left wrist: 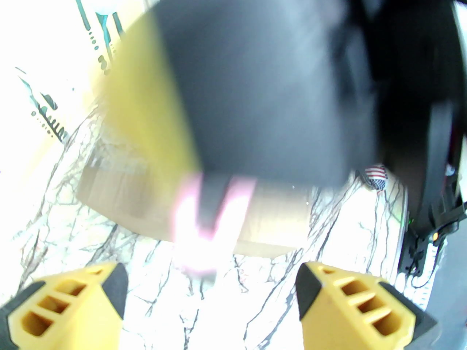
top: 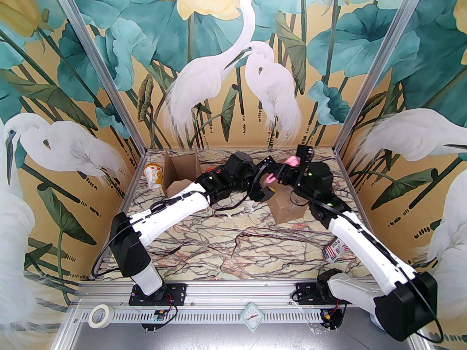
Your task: Unpack the express box
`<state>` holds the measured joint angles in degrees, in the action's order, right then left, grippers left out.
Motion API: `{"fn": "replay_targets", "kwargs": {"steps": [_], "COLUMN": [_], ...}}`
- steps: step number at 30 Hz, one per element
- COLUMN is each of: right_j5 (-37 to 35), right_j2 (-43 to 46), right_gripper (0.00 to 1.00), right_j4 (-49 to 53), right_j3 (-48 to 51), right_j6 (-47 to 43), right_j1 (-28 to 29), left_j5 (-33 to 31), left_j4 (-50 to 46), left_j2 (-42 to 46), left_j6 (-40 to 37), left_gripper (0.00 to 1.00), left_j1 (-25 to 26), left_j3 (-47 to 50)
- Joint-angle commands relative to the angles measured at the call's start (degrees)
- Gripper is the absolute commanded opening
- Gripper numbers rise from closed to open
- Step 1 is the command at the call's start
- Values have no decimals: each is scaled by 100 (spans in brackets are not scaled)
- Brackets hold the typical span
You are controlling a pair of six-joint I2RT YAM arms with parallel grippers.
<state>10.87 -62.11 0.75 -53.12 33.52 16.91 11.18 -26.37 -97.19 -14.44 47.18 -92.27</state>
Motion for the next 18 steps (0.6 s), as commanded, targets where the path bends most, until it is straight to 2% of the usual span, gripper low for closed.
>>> {"fn": "replay_targets", "kwargs": {"steps": [1, 3, 9, 12, 18], "right_j5": [-746, -913, -1270, -879, 44], "right_j2": [258, 272, -48, -413, -868], "right_gripper": [2, 1, 2, 3, 2], "right_j4": [464, 604, 1377, 1566, 245], "right_j3": [-246, -298, -942, -1254, -1074], "right_j6": [-729, -993, -2046, -2601, -2824], "right_j1": [-256, -437, -920, -1037, -1032], "left_j5": [473, 709, 1058, 1159, 1256], "left_j4": [116, -73, -1499, -1691, -1482], "left_j2": [-70, -387, -2034, -2590, -3280], "left_j6": [727, 1040, 1777, 2029, 2336], "left_gripper": [82, 84, 83, 83, 80], "left_j1": [-348, -492, -638, -673, -954], "left_j3": [-364, -753, -2842, -3446, -3911]}}
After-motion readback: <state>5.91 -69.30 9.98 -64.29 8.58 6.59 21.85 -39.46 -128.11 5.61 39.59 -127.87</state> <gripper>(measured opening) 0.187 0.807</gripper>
